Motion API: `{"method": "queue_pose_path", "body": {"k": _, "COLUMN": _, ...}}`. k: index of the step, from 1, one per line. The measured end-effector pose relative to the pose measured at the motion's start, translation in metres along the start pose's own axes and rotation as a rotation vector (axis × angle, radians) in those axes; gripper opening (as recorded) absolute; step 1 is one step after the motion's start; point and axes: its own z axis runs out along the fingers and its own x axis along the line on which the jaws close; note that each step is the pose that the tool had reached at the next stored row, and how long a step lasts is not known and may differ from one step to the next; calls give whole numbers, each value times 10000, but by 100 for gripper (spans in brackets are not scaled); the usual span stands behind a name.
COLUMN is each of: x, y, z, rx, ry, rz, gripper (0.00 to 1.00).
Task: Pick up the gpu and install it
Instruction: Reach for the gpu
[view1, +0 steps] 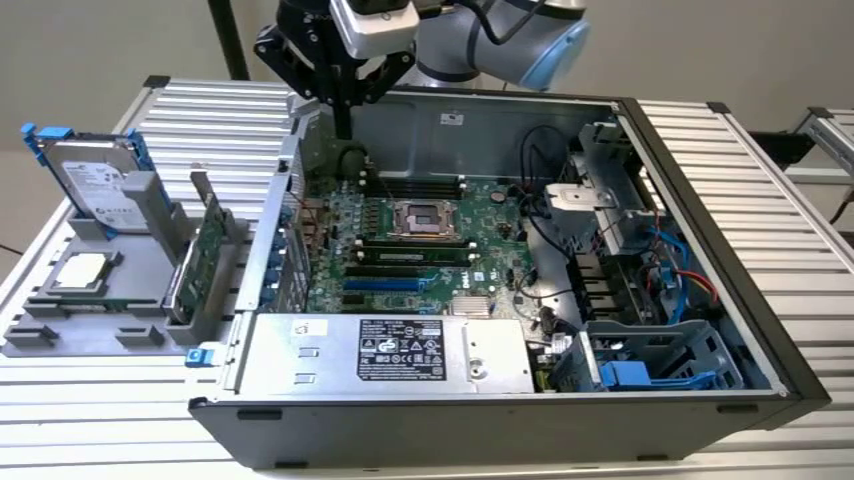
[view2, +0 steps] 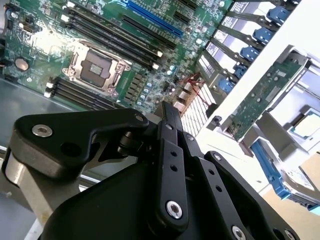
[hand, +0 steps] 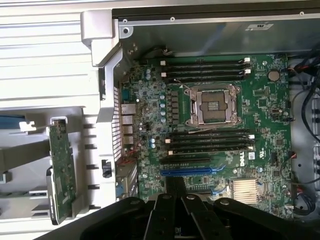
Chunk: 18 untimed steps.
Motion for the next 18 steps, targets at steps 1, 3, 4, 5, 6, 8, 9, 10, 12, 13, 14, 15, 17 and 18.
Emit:
{"method": "queue_pose_path", "body": {"k": 1, "x": 11, "y": -1, "z": -1, "rx": 0, "ry": 1, "rz": 0, "gripper": 0}}
{"method": "queue_pose_path", "body": {"k": 3, "x": 35, "y": -4, "z": -1, "rx": -1, "ry": 1, "rz": 0, "gripper": 0}}
{"method": "queue_pose_path", "body": {"k": 4, "x": 47, "y": -5, "z": -2, "rx": -2, "ry": 1, "rz": 0, "gripper": 0}}
{"method": "queue_pose_path", "body": {"k": 5, "x": 59, "y": -6, "z": -2, "rx": -4, "ry": 1, "rz": 1, "gripper": 0}}
{"method": "queue_pose_path", "body": {"k": 6, "x": 71, "y": -7, "z": -2, "rx": -5, "ry": 1, "rz": 0, "gripper": 0}}
{"method": "queue_pose_path", "body": {"k": 8, "x": 95, "y": -9, "z": -3, "rx": -7, "ry": 1, "rz": 0, "gripper": 0}}
{"method": "queue_pose_path", "body": {"k": 9, "x": 108, "y": -10, "z": -4, "rx": -8, "ry": 1, "rz": 1, "gripper": 0}}
{"method": "queue_pose_path", "body": {"k": 10, "x": 120, "y": -11, "z": -4, "rx": -9, "ry": 1, "rz": 1, "gripper": 0}}
{"method": "queue_pose_path", "body": {"k": 12, "x": 145, "y": -14, "z": -5, "rx": -11, "ry": 1, "rz": 1, "gripper": 0}}
{"method": "queue_pose_path", "body": {"k": 13, "x": 158, "y": -15, "z": -5, "rx": -14, "ry": 1, "rz": 0, "gripper": 0}}
{"method": "queue_pose_path", "body": {"k": 14, "x": 171, "y": -16, "z": -6, "rx": -16, "ry": 1, "rz": 0, "gripper": 0}}
{"method": "queue_pose_path", "body": {"k": 15, "x": 184, "y": -18, "z": -7, "rx": -17, "ry": 2, "rz": 0, "gripper": 0}}
{"method": "queue_pose_path", "body": {"k": 17, "x": 212, "y": -21, "z": -8, "rx": -21, "ry": 2, "rz": 0, "gripper": 0}}
{"method": "queue_pose_path", "body": {"k": 18, "x": 226, "y": -22, "z": -8, "rx": -23, "ry": 2, "rz": 1, "gripper": 0}}
